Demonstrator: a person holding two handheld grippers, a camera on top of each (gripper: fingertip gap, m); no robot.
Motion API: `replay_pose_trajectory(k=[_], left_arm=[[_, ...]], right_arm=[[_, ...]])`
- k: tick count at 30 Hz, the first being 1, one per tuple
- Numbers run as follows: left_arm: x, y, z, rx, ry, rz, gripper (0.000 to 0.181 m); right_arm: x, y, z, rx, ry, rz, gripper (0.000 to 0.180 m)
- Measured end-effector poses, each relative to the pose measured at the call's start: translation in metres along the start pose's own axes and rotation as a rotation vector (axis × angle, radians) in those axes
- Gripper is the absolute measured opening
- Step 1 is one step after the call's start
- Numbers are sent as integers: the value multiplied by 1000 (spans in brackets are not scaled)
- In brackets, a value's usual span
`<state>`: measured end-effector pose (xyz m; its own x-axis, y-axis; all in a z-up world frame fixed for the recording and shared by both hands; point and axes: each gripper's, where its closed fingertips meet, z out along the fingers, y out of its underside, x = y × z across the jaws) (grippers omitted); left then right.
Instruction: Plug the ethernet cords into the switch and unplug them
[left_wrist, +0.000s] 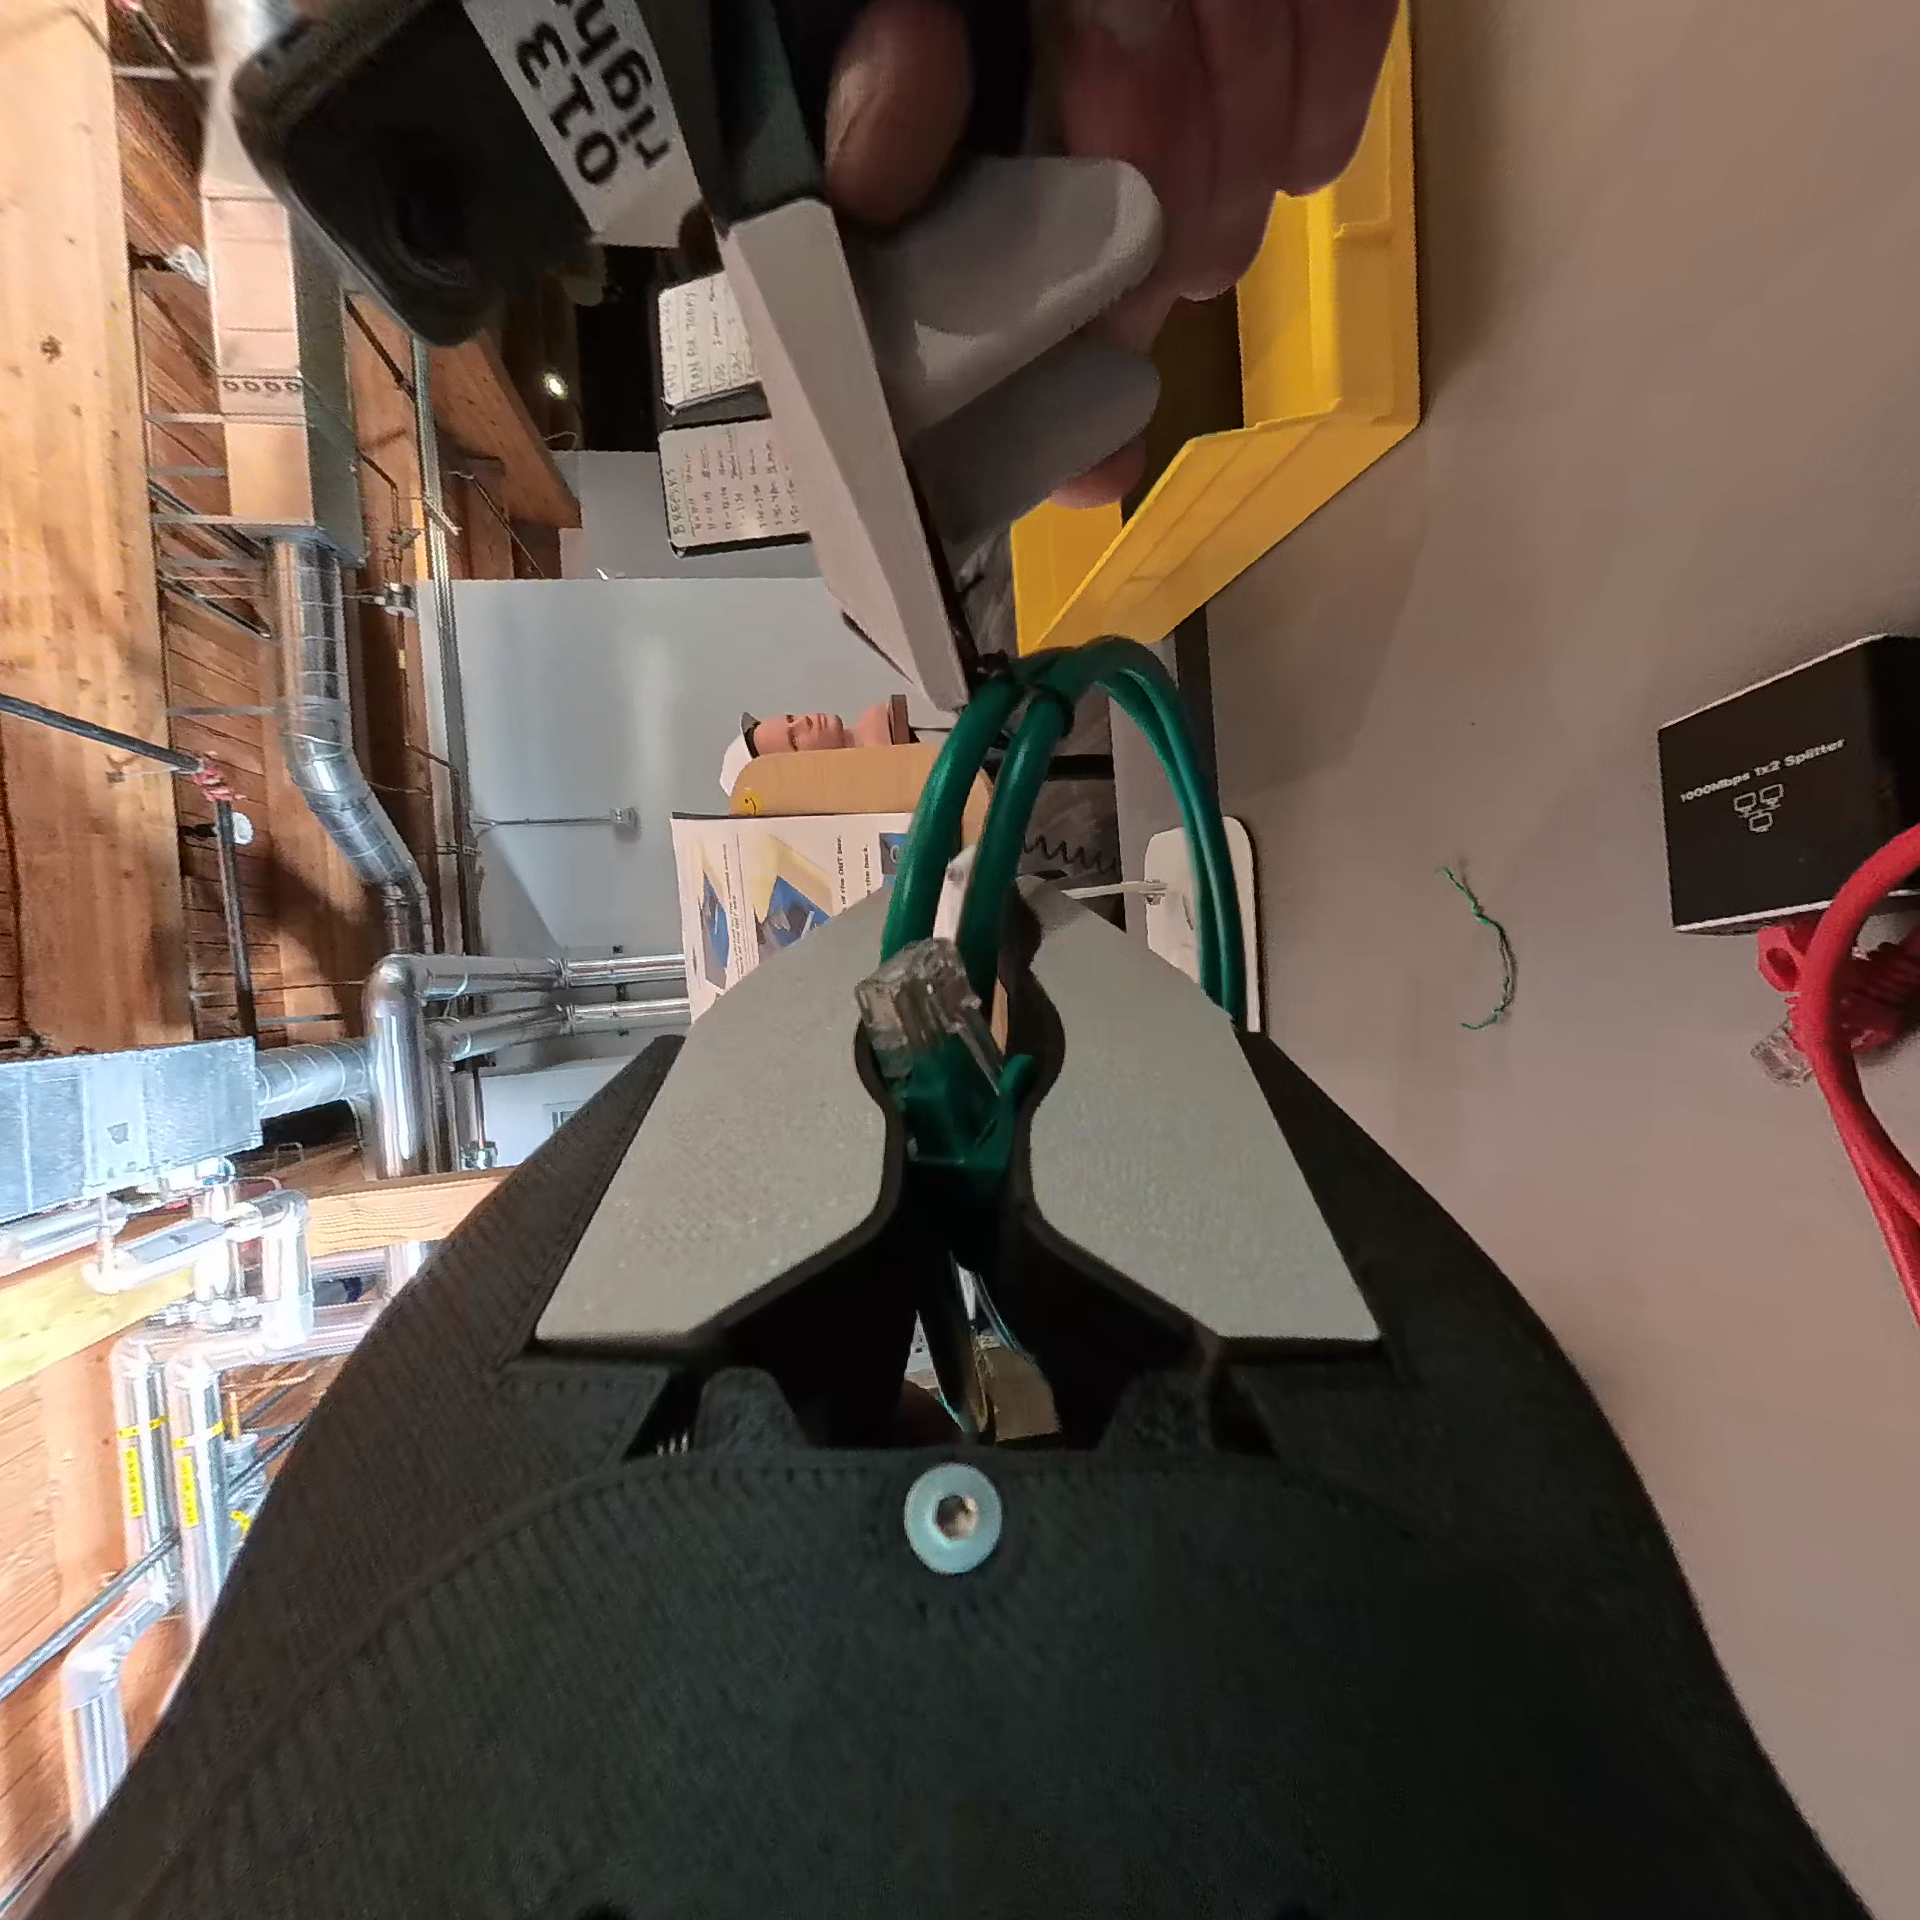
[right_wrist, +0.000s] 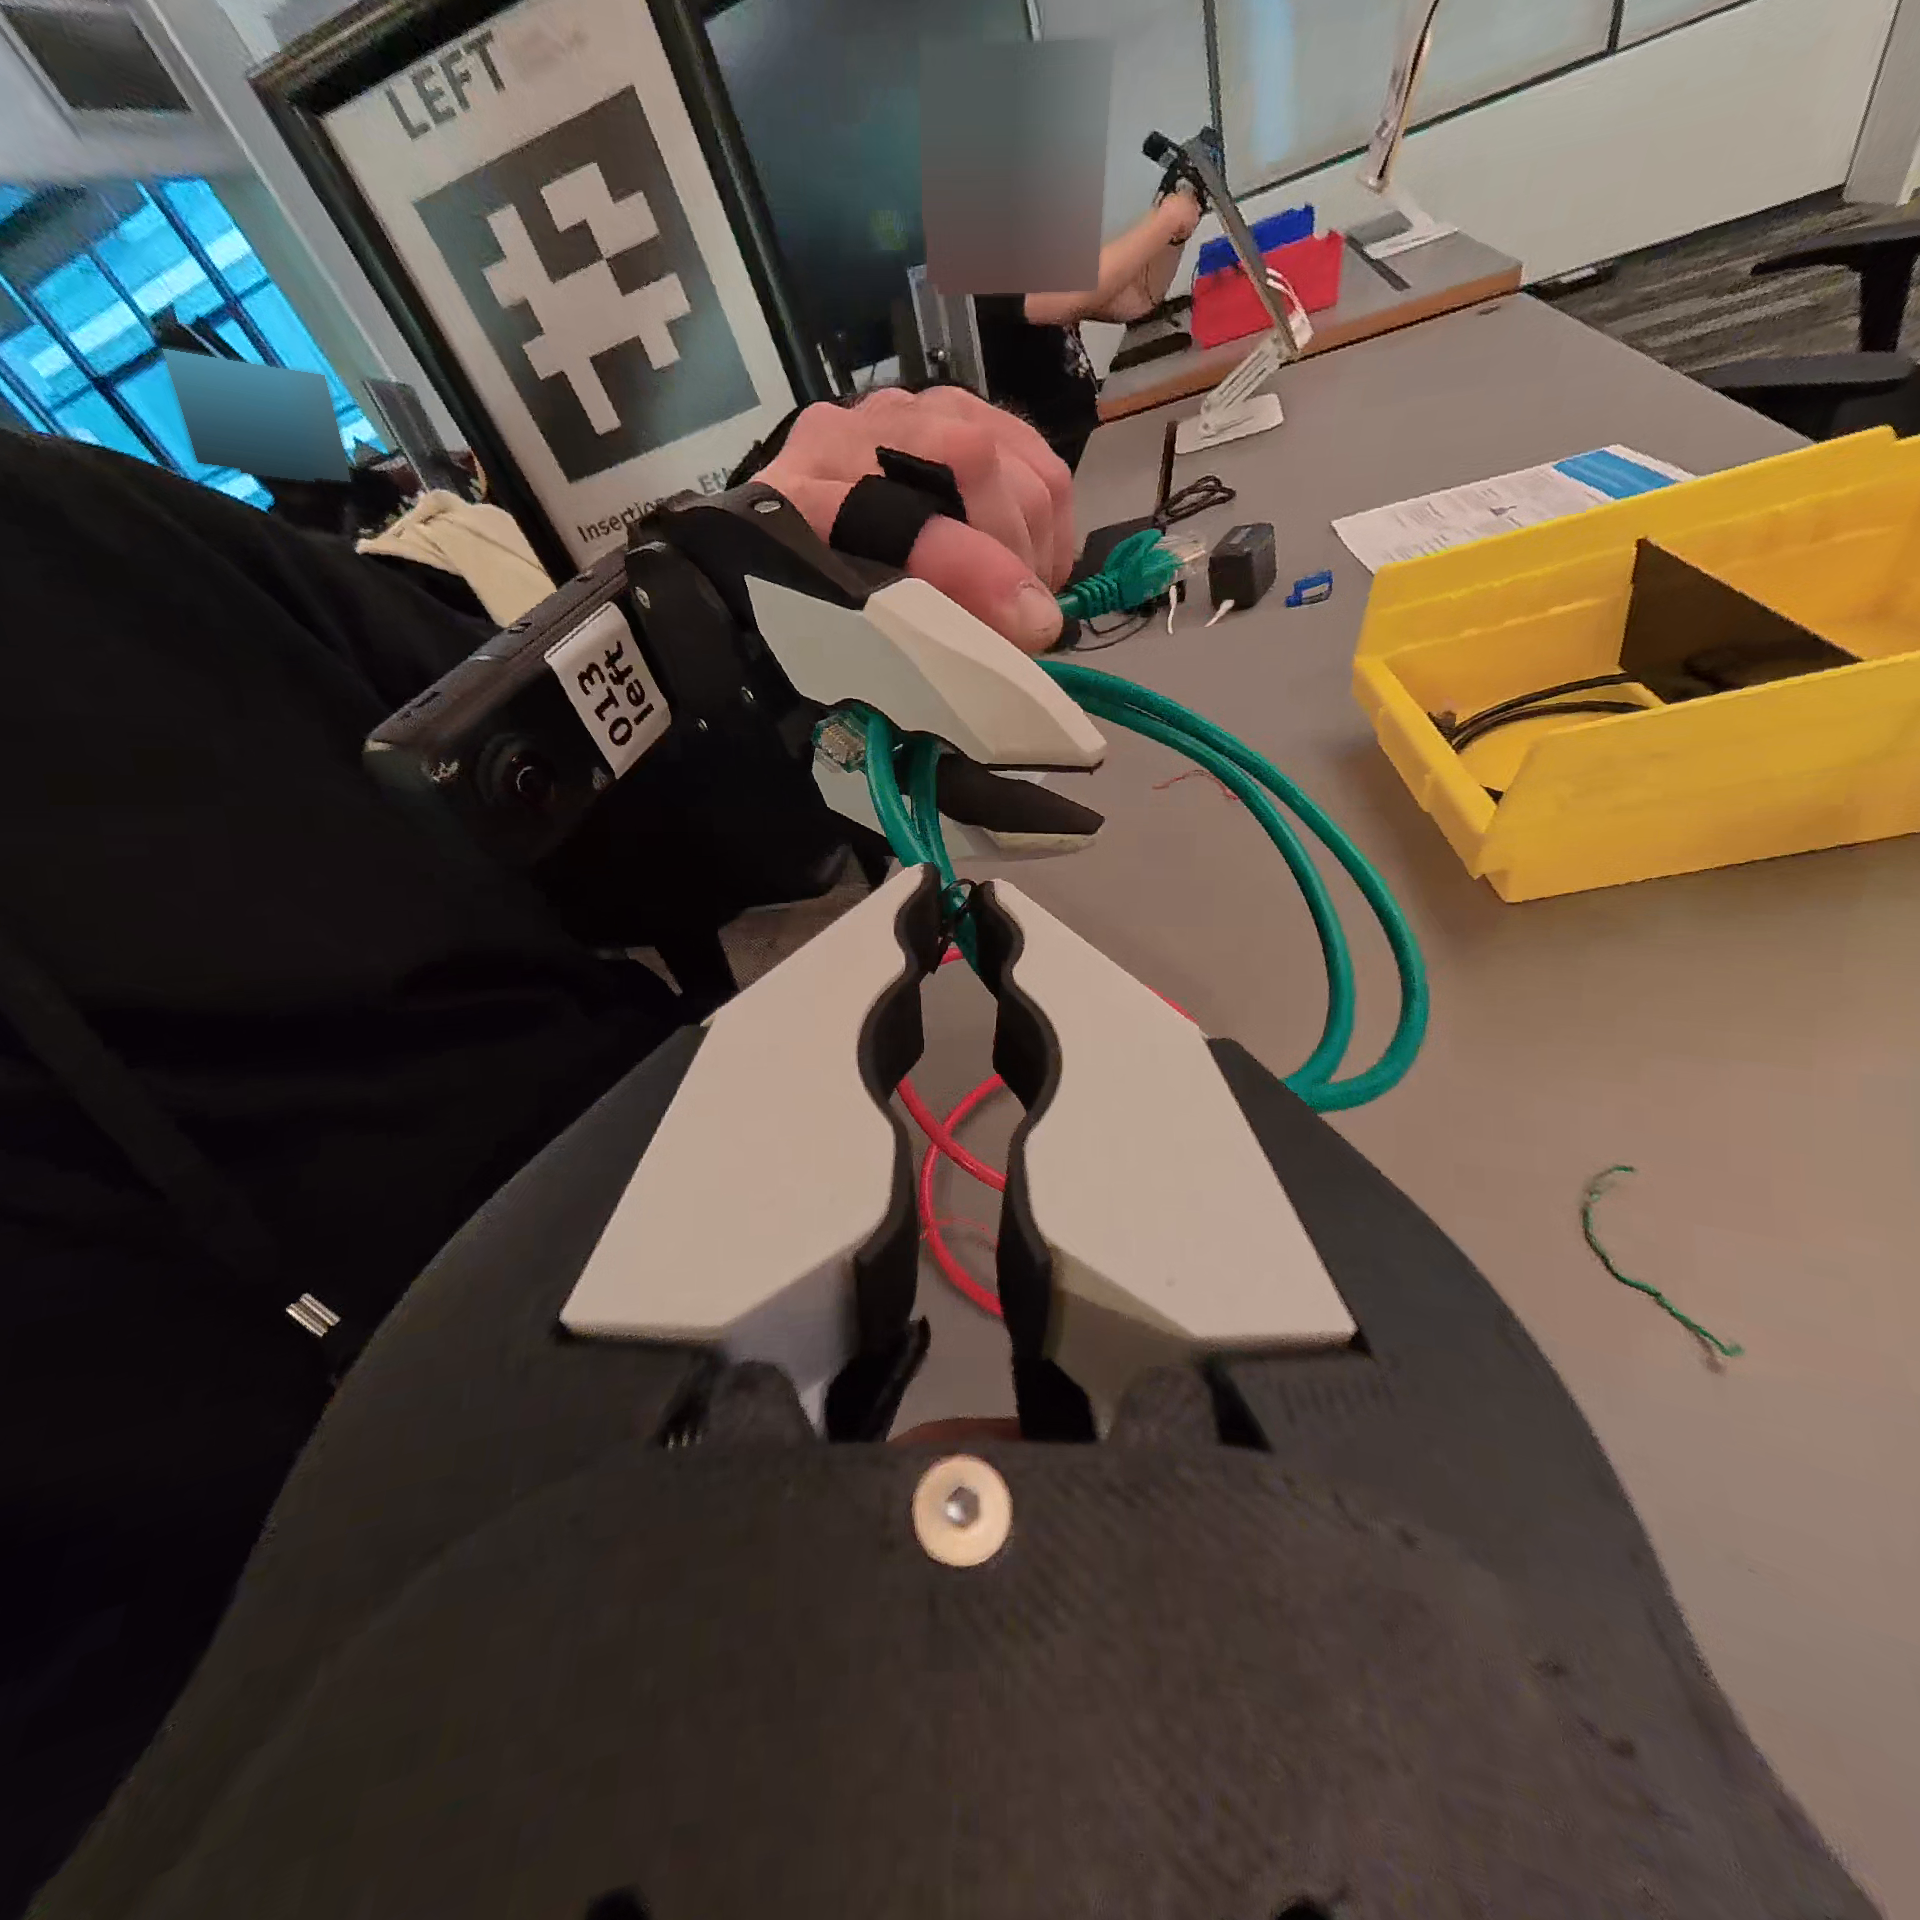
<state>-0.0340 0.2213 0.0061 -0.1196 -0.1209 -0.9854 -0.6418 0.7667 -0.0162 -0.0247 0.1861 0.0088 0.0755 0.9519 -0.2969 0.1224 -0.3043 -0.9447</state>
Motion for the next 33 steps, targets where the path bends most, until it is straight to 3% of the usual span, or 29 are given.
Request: replay_pose_trajectory(k=[12, 20, 27, 29, 33], left_arm=[[-1, 7, 3, -15, 1, -30, 12], [-7, 13, 0, -31, -6, -62, 11], [4, 29, 6, -52, 76, -213, 11], [2, 28, 7, 29, 75, -343, 11], [-6, 33, 6, 22, 55, -342, 12]], right_arm=[[10, 5, 2, -132, 165, -151, 0], [8, -16, -1, -59, 215, -213, 0], [-11, -53, -12, 144, 169, -252, 0], [-10, -53, -16, 117, 215, -282, 0], [0, -60, -21, 121, 332, -320, 0]])
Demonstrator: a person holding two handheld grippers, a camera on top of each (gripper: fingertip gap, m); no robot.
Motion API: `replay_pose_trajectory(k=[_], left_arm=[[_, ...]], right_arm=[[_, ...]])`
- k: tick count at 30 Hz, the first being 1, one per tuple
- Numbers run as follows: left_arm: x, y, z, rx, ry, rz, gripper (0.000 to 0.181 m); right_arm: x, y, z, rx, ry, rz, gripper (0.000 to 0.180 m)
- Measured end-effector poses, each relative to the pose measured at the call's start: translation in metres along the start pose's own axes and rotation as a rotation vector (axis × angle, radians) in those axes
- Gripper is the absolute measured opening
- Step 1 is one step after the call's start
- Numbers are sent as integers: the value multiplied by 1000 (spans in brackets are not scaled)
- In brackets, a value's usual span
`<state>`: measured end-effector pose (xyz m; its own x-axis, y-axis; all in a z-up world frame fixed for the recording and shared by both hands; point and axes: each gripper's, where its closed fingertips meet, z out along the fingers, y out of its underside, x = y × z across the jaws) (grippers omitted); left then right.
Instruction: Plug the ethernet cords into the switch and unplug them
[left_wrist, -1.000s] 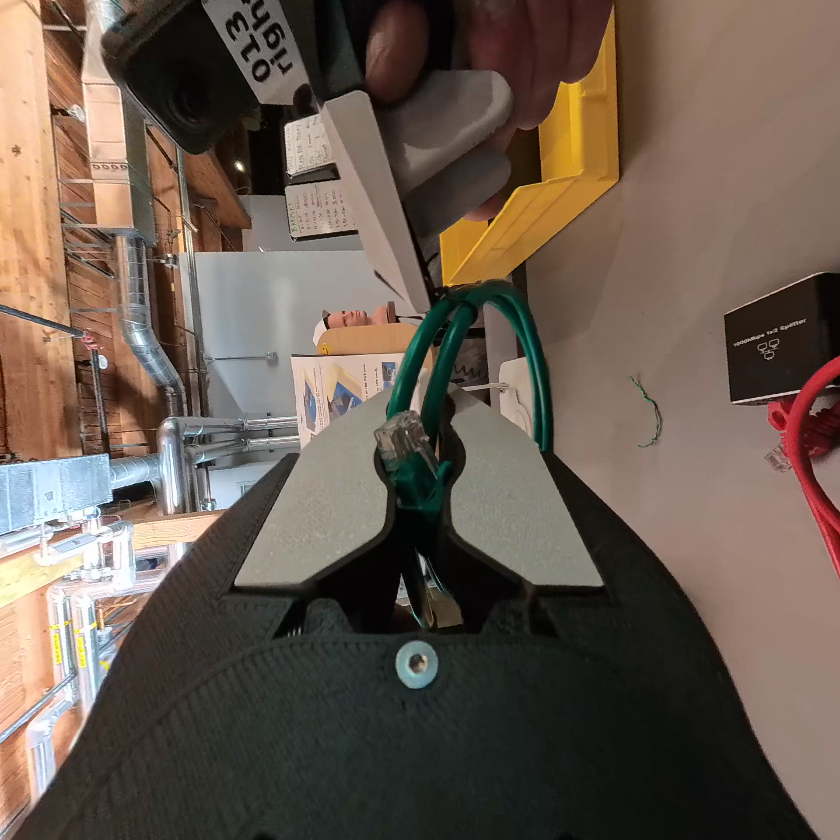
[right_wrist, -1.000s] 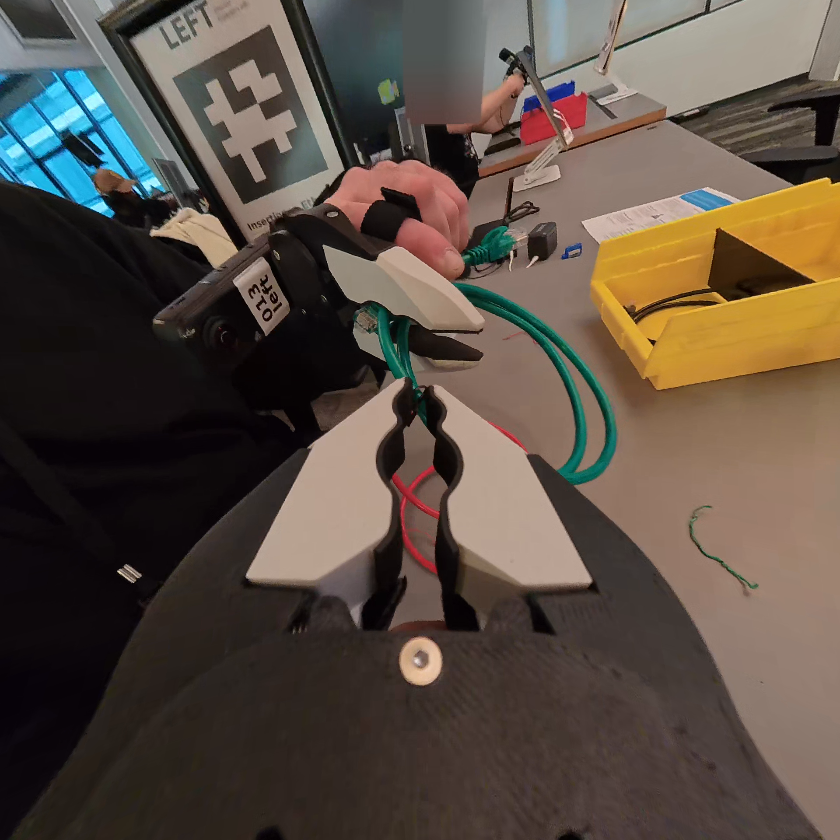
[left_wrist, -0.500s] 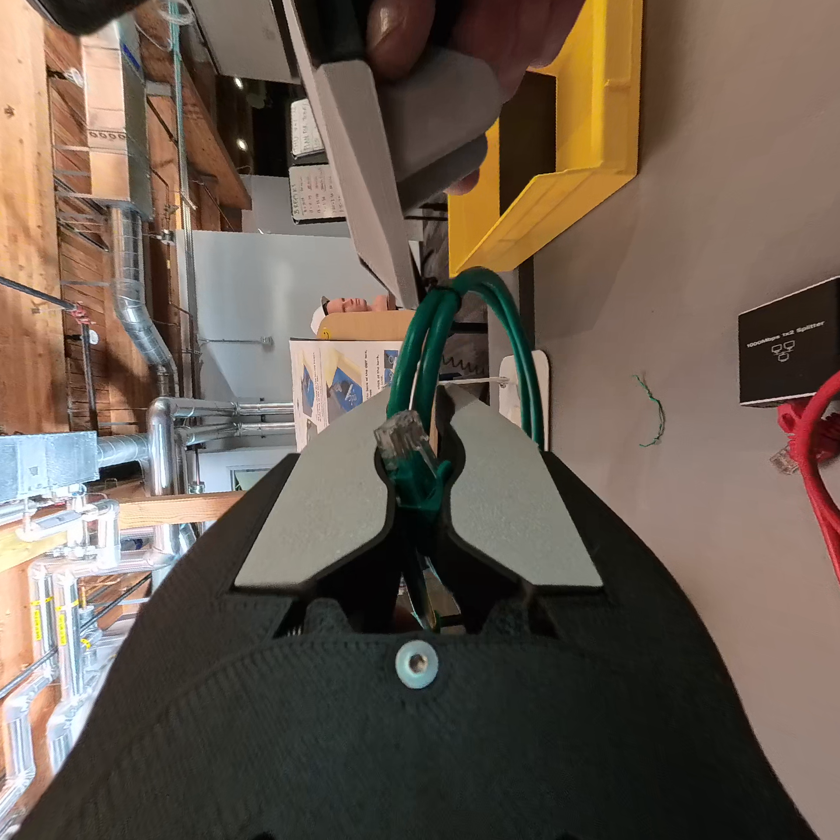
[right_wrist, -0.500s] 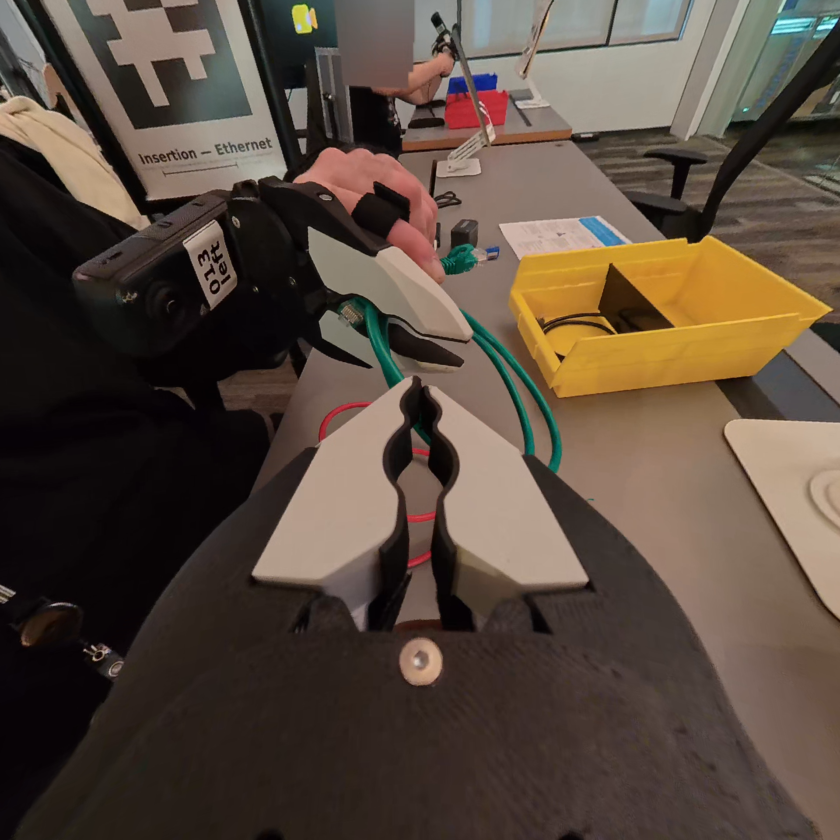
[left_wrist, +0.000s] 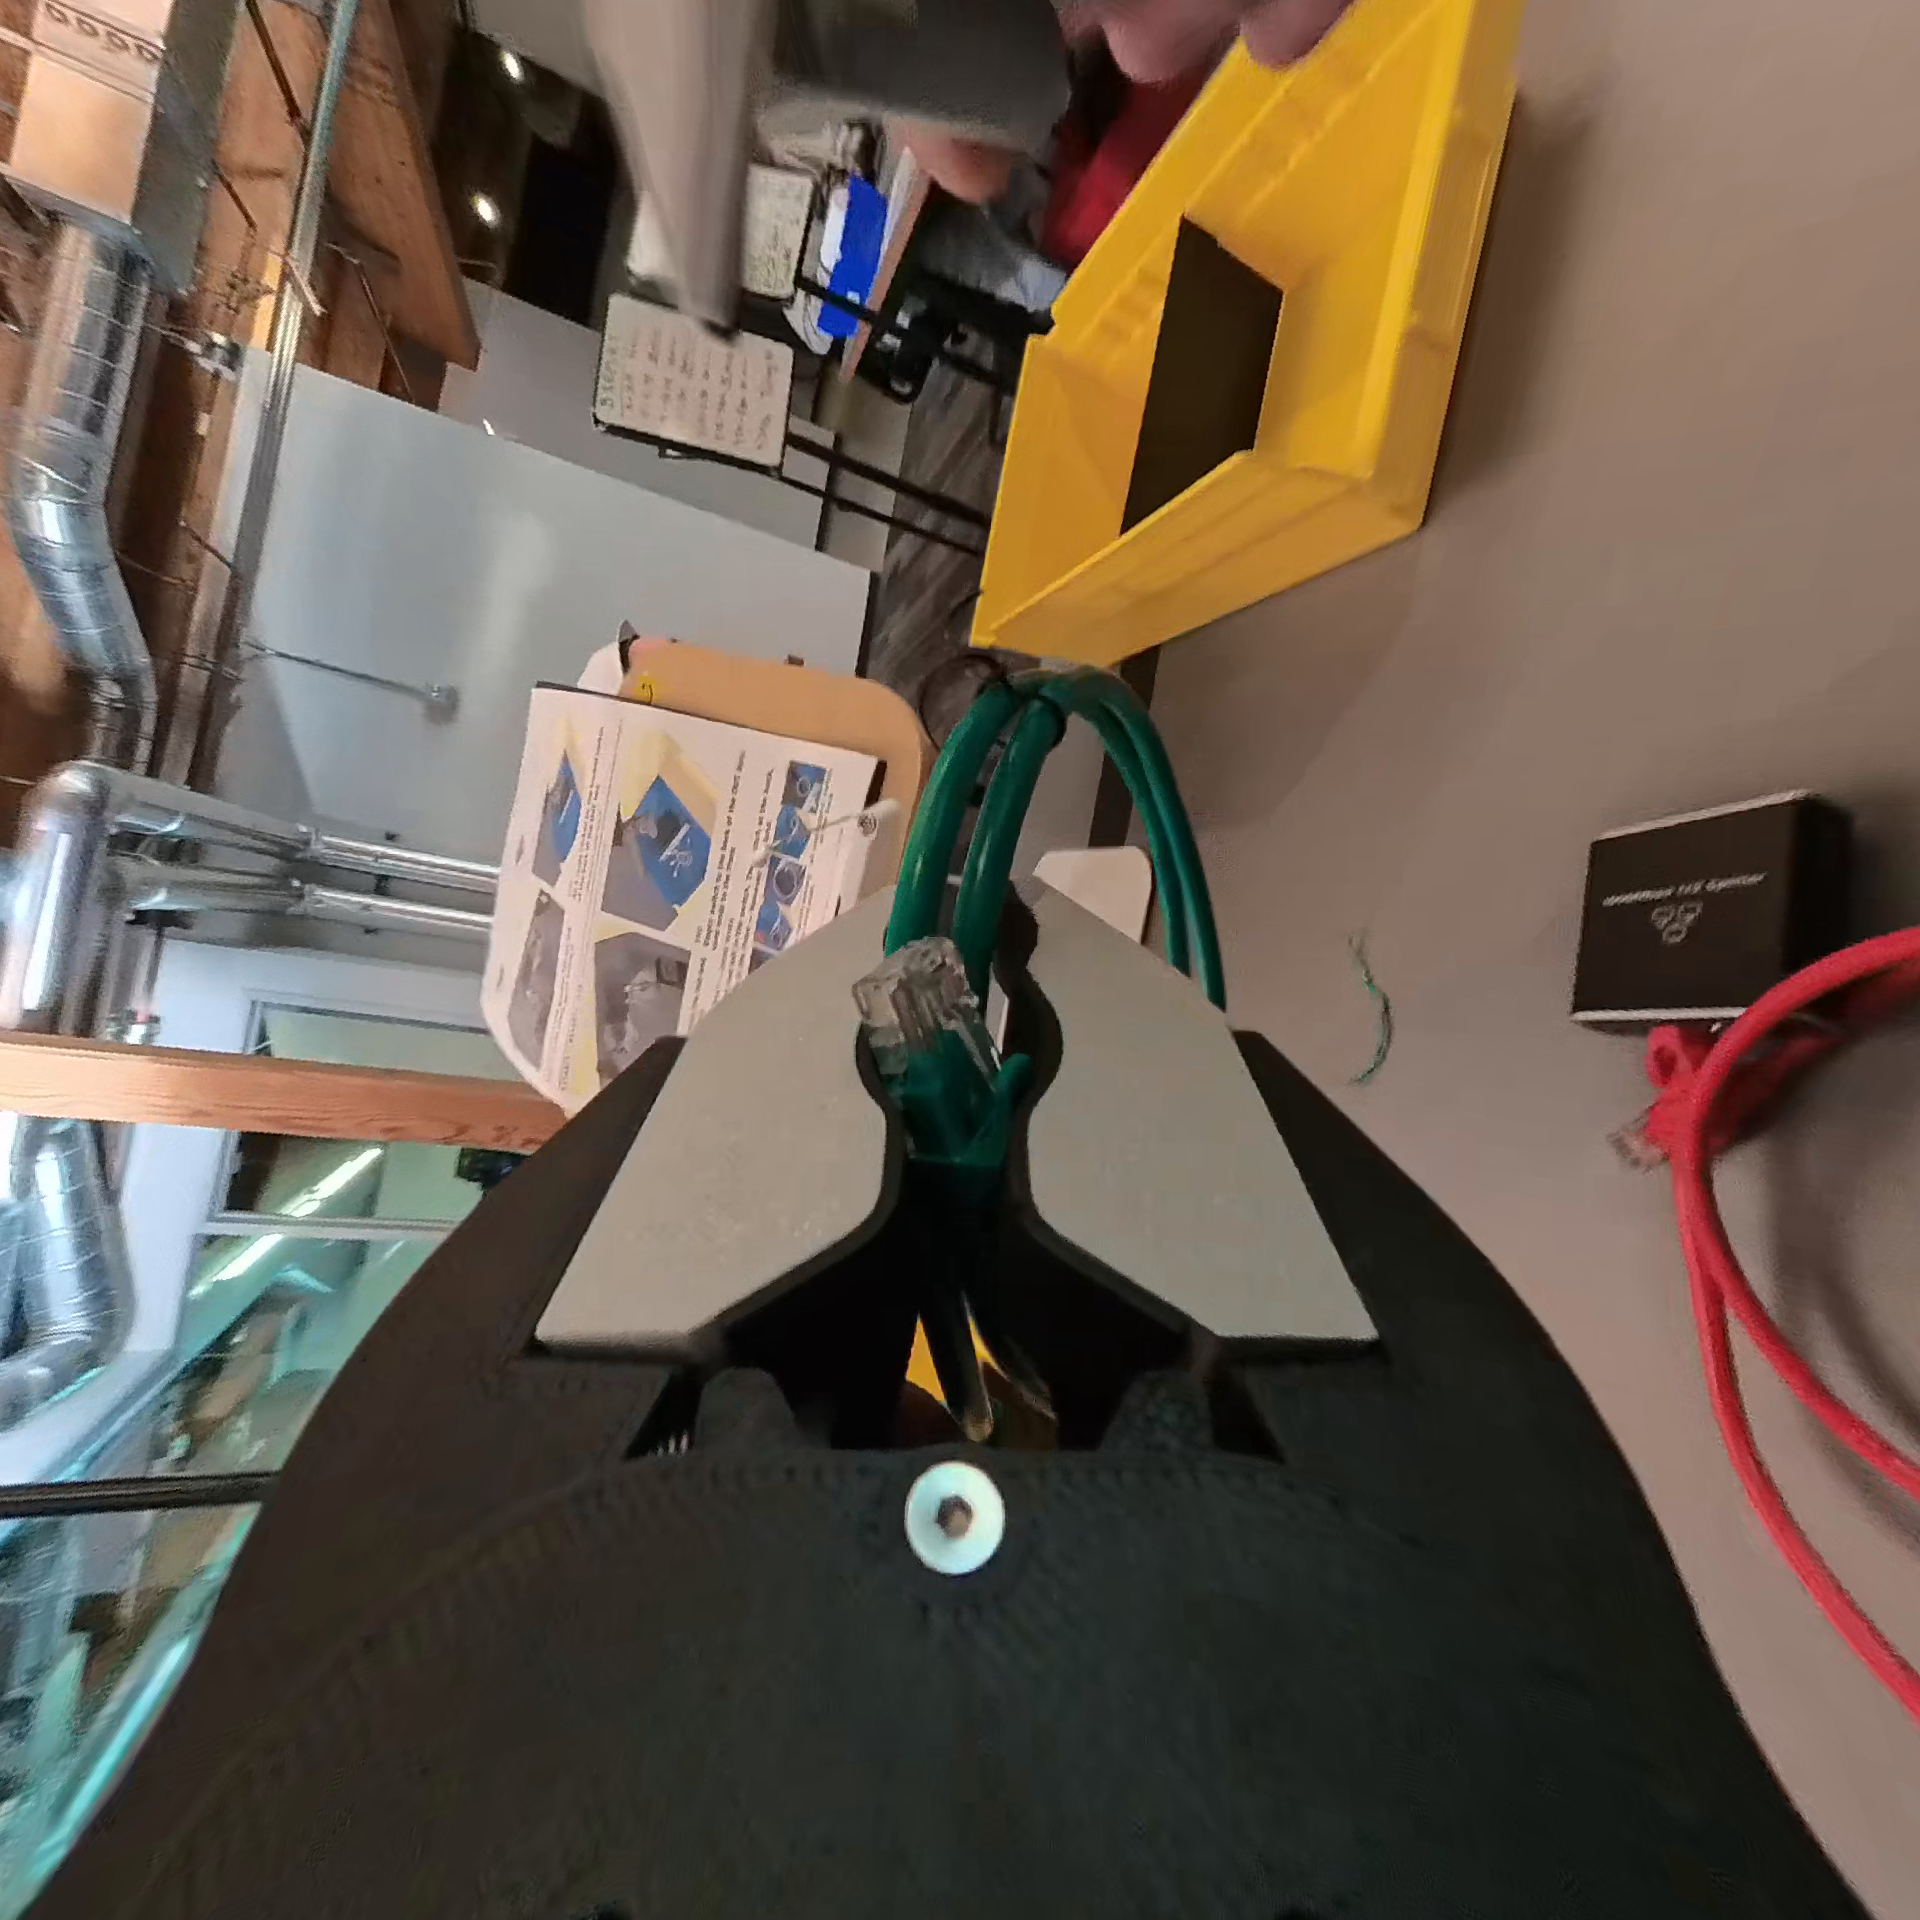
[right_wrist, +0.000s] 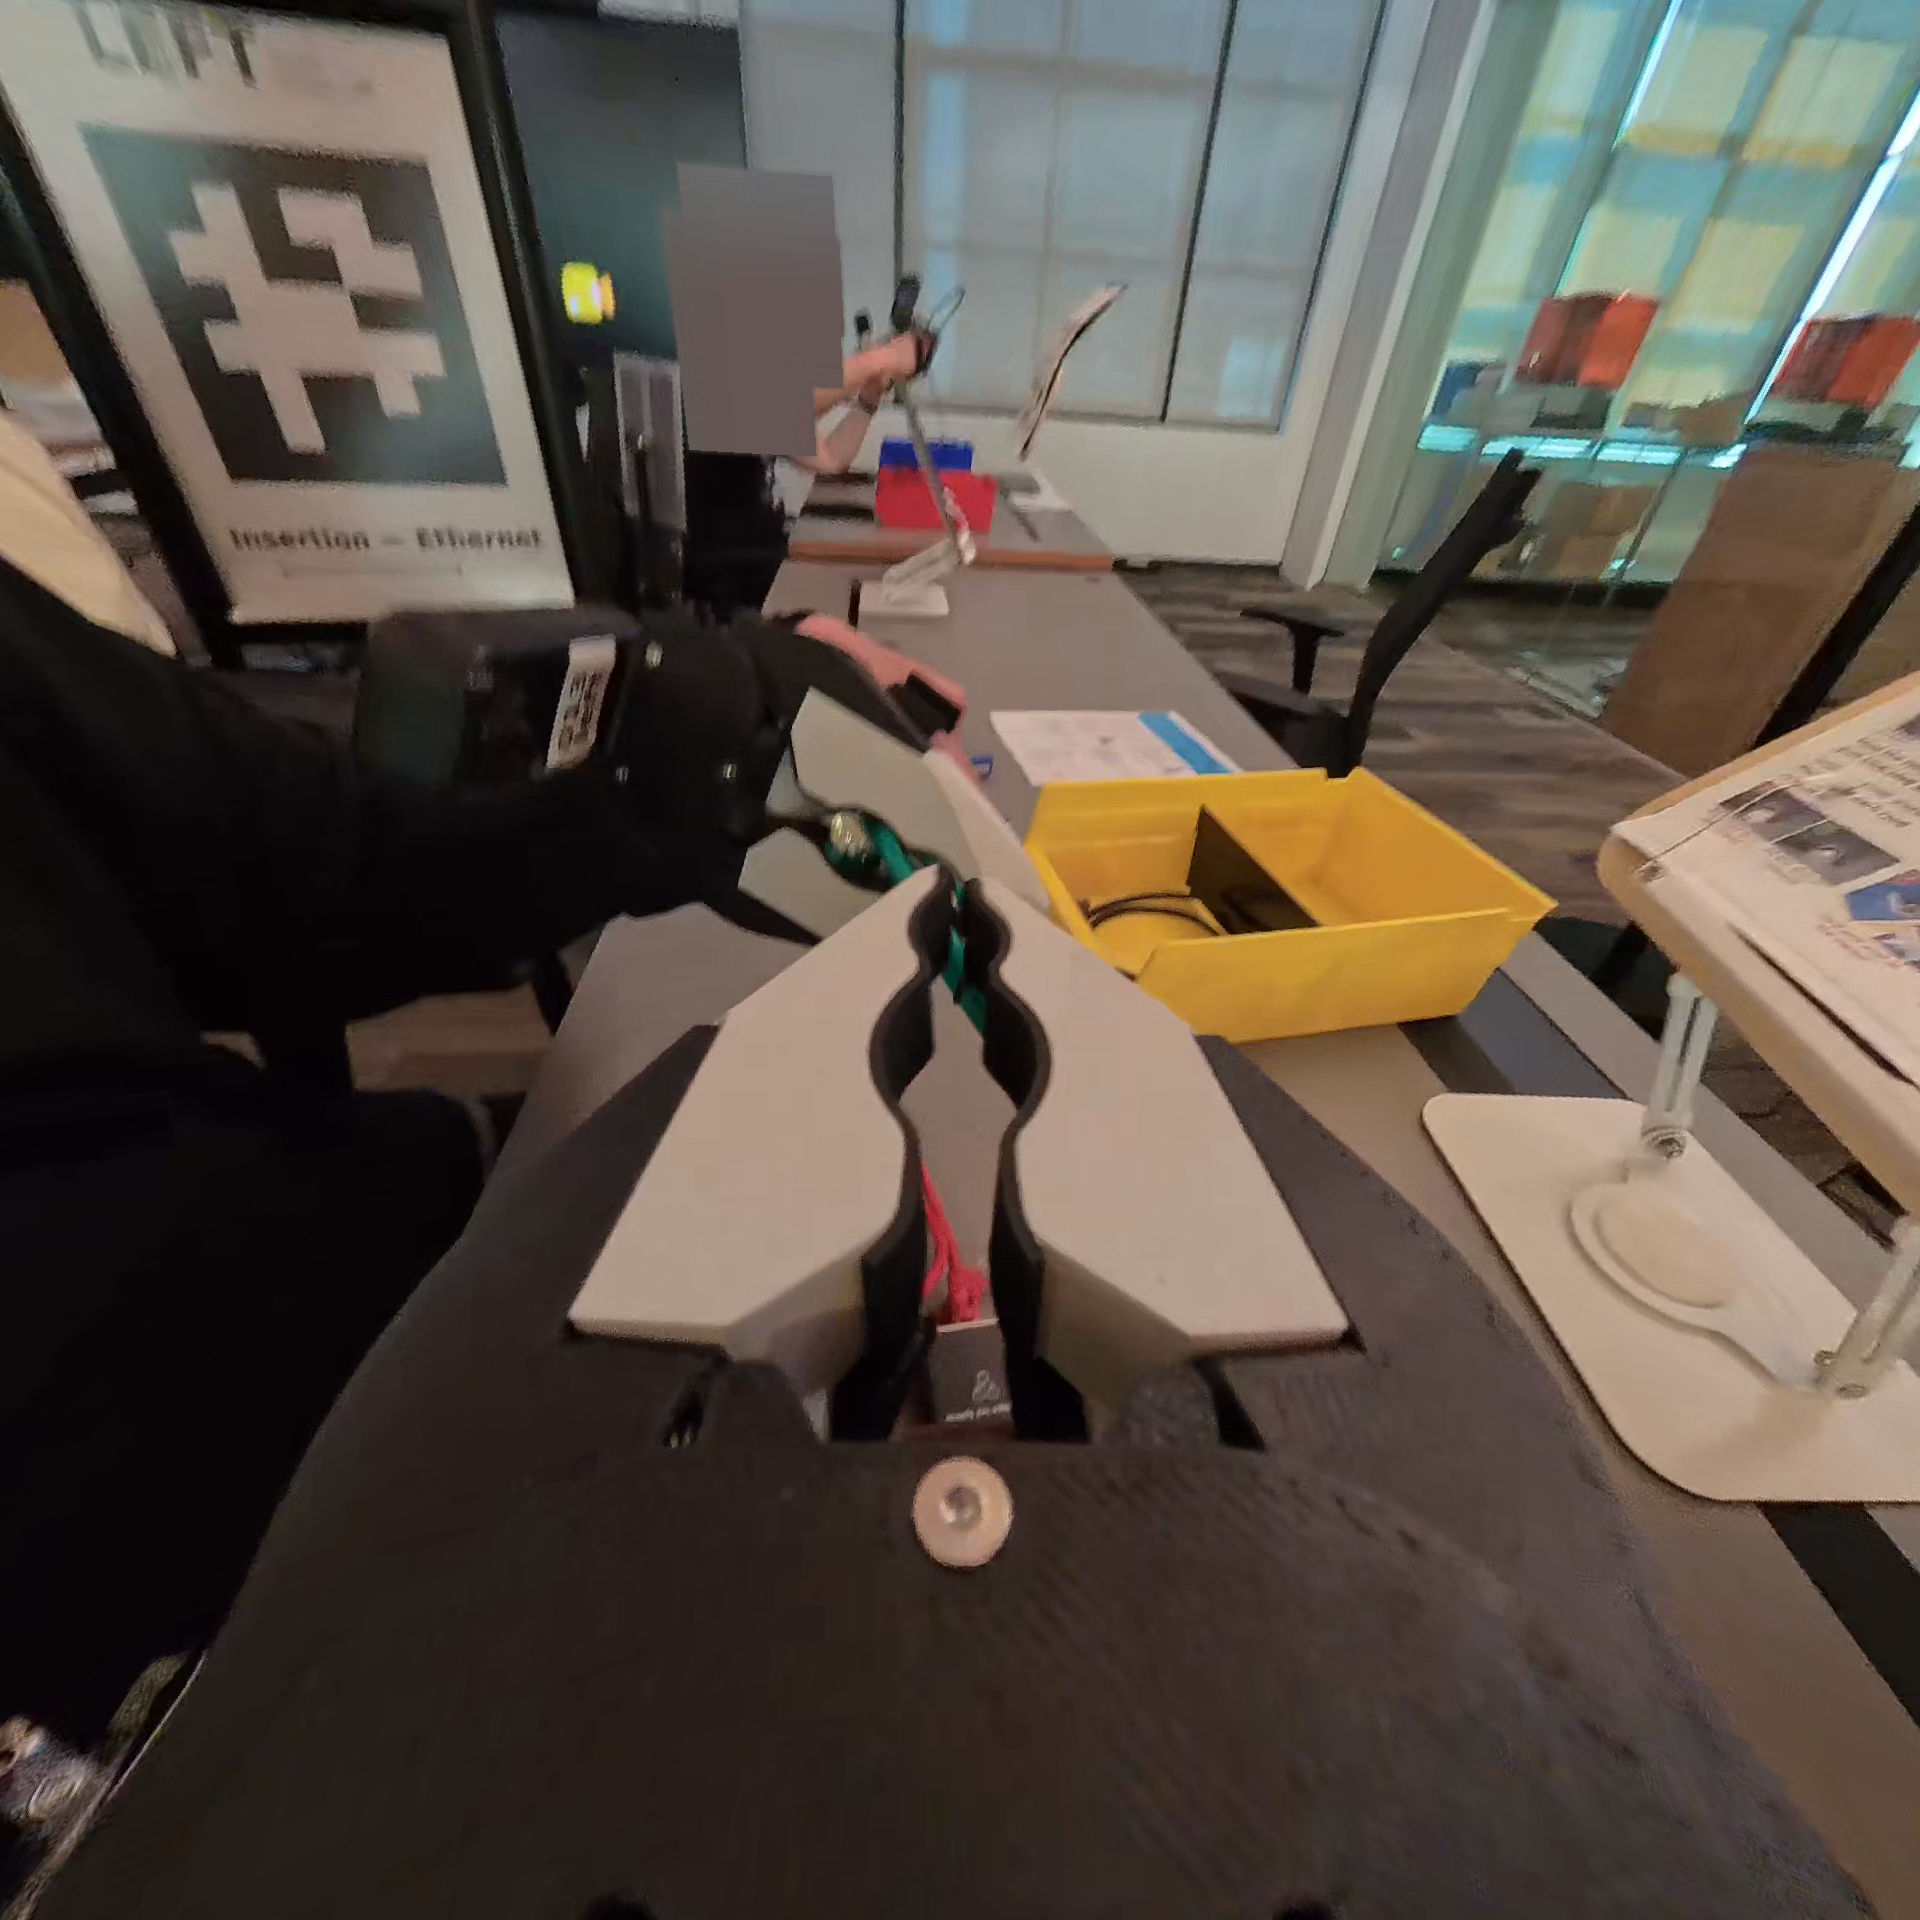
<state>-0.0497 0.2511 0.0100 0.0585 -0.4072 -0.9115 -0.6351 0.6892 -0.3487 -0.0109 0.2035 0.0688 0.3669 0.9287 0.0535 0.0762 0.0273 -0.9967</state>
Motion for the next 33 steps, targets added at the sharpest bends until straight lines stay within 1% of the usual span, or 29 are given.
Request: replay_pose_trajectory(k=[2, 3, 5, 9, 11, 14, 18, 19, 20, 21, 24, 28, 29, 30, 33], left_arm=[[-1, -4, -2, 30, 11, -34, 12], [-1, -4, -3, 29, 10, -32, 12], [-1, -3, -3, 26, 8, -31, 12], [-3, -7, -5, 42, 9, -42, 12], [-3, -9, -6, 44, 8, -41, 11], [-1, -9, -5, 39, 14, -33, 12], [1, -10, -4, 40, 22, -31, 12], [2, -10, -3, 40, 22, -29, 12], [2, -10, -4, 40, 22, -27, 12], [2, -11, -4, 39, 22, -26, 12], [2, -10, -4, 34, 20, -21, 12], [-1, -10, -5, 42, 11, -37, 12], [-1, -10, -5, 41, 6, -31, 11], [-1, -10, -5, 40, 6, -27, 12], [1, -11, -5, 35, 8, -13, 12]], right_arm=[[-7, 9, 4, -58, -28, -15, 28], [-6, 13, 5, -82, -12, -29, 26], [-4, 19, 8, -110, -1, -44, 17], [-5, 25, 14, -123, -7, -39, 18], [-2, 22, 16, -116, 18, -60, 16], [-8, 15, 20, -107, 19, -101, 19], [-6, 27, 28, -187, 54, -147, 16], [-7, 28, 30, -191, 53, -145, 11], [-7, 28, 32, -188, 55, -148, 3], [-7, 28, 33, -190, 55, -152, 0], [-9, 32, 36, -216, 50, -166, 0], [-16, 24, 35, -174, 24, -163, 2], [-12, 21, 34, -169, 44, -151, 15], [-9, 21, 33, -173, 59, -136, 20], [-5, 31, 33, -228, 73, -128, 14]])
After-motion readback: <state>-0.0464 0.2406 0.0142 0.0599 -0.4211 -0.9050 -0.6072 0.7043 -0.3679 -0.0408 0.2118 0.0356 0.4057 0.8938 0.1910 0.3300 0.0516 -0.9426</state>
